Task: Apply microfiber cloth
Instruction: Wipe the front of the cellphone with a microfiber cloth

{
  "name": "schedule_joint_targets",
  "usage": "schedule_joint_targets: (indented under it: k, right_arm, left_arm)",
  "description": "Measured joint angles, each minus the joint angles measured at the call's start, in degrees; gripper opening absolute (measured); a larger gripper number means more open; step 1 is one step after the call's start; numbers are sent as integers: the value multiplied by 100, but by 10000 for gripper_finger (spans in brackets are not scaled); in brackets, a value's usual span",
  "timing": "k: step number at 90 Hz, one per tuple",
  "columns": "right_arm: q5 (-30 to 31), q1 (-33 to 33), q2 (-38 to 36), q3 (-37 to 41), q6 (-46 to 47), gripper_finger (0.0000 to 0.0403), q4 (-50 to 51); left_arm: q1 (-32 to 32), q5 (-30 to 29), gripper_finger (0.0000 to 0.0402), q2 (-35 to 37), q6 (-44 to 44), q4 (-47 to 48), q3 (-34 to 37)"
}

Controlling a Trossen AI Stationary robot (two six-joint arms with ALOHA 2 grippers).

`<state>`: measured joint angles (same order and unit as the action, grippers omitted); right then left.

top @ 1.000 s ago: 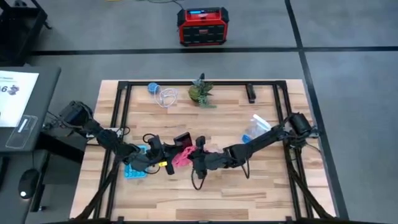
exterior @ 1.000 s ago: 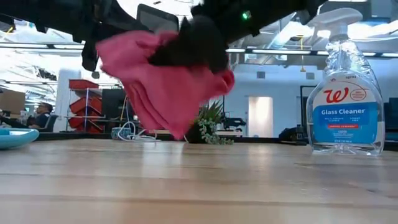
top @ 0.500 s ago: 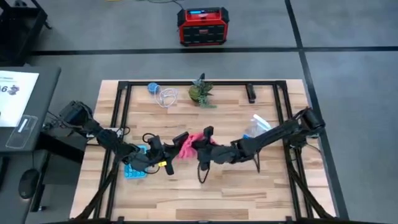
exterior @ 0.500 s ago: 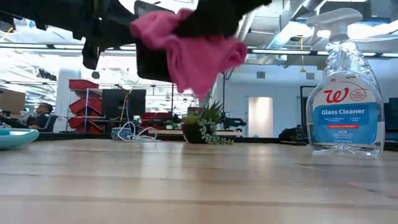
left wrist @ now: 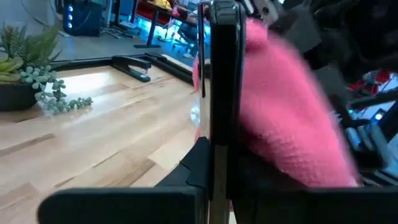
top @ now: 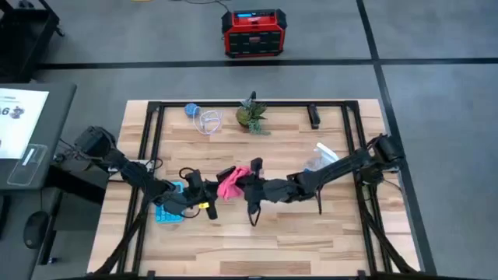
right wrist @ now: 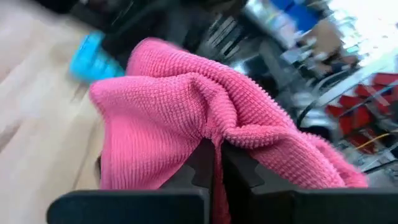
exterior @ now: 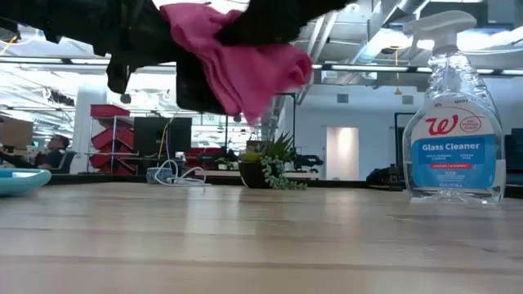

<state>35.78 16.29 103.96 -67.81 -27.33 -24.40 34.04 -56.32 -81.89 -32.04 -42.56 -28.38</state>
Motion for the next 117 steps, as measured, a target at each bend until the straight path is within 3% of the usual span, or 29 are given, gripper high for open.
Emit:
schedule_joint_targets:
  k: [9,32,53,72,84,100,117]
  right_arm:
    - [-145,-10,-28,-4,1,0,-382]
    - [-770,-15,39,-7,103,0,338]
    - [57,-11,-137,-12,-87,0,-96]
    - [-697,1,-104,-4,1333,0,1818]
    - [-743,16,41,91,1999,0,2644]
    - [-860,89,154,234,2129,0,2580]
    - [-898,173,152,232,1850,0,1475]
  left_arm:
    - [2,73,13,0,3,20,0]
    - [4,119,13,-9,13,82,0]
    - [0,70,13,-9,26,75,0]
    - [0,-118,13,-9,118,246,4]
    - [-4,-174,13,-9,159,183,4]
    - [-4,-240,13,-9,234,63,3]
    - [-4,-269,13,-9,293,-126,2]
